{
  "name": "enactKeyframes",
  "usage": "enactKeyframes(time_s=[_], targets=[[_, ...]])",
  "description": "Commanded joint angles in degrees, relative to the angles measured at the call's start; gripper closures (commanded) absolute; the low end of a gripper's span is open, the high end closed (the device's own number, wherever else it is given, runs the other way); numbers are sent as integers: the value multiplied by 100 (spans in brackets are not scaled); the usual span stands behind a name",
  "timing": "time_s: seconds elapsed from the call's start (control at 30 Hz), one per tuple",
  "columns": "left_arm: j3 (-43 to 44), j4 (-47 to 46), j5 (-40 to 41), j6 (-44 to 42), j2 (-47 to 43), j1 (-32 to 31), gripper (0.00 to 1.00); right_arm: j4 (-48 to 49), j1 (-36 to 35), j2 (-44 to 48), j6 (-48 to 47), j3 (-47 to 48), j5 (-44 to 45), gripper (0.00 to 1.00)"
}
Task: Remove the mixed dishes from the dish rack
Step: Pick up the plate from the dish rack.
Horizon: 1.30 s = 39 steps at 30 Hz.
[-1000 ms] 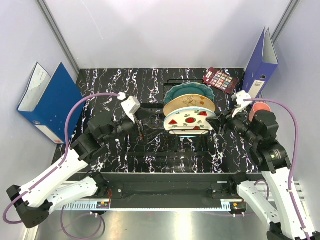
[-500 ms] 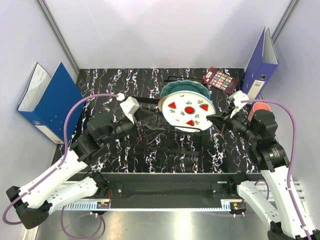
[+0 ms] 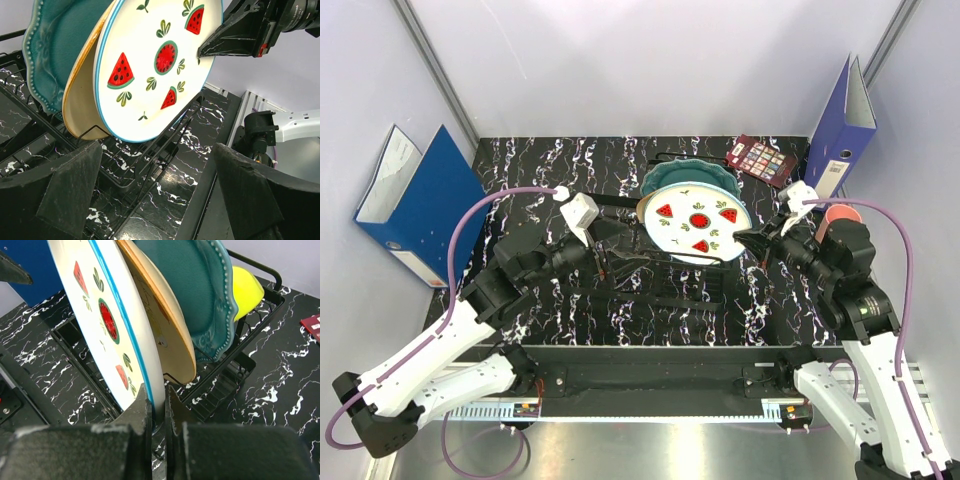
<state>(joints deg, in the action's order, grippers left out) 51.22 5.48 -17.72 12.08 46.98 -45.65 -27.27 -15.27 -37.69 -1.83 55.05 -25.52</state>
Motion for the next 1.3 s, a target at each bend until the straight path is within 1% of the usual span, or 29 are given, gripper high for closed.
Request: enactKeyframes(time_s=[0.0, 0.2, 0.43, 0.57, 0.63, 0.73, 0.83, 0.87, 0.9, 0.93, 0.97, 1.0, 1.03, 1.07, 1.13, 1.17, 1.27], targets=[[54, -345, -4, 23, 4, -23, 4, 274, 50, 25, 384, 778, 74, 100], [90, -345, 5, 14, 21, -14, 4, 143, 50, -124, 402, 1411, -146, 100], [116, -354, 40, -3, 22, -14, 4, 64, 50, -282, 411, 1939, -374, 100], [134, -319, 119, -21, -31, -23, 4, 90, 41, -379, 638, 2281, -515, 100], [142, -319, 180, -21, -75, -14, 4, 256, 50, -362, 814, 2344, -603, 100], [169, -284, 417, -21, -206, -14, 4, 441, 41, -414, 1297, 2475, -604, 100], [239, -231, 979, 136, -409, -14, 5, 389, 50, -615, 2008, 2686, -464, 100], [283, -196, 1416, 198, -470, -14, 5, 310, 41, -695, 2463, 2887, -358, 100], [309, -187, 1664, 277, -610, -14, 7, 214, 50, -791, 2694, 3011, -288, 100], [344, -178, 1936, 469, -672, -14, 7, 4, 50, -1027, 2861, 3151, -357, 100], [440, -135, 2408, 567, -734, -14, 8, -102, 50, -1177, 3220, 3457, -427, 100], [528, -100, 2578, 646, -760, -14, 9, -243, 50, -1318, 3432, 3625, -471, 100], [634, 101, 2737, 830, -752, -14, 10, -479, 50, -1633, 3582, 3801, -707, 100], [957, 242, 2912, 910, -708, -14, 10, -542, 41, -1767, 3897, 4090, -848, 100], [1362, 698, 2940, 1068, -499, -14, 10, -543, 50, -2013, 4381, 4233, -1111, 100], [1782, 840, 2932, 1112, -410, -14, 10, -543, 50, -2075, 4532, 4355, -1226, 100], [2495, 1210, 2687, 1174, -181, -14, 9, -543, 50, -2312, 5094, 4436, -1683, 100]])
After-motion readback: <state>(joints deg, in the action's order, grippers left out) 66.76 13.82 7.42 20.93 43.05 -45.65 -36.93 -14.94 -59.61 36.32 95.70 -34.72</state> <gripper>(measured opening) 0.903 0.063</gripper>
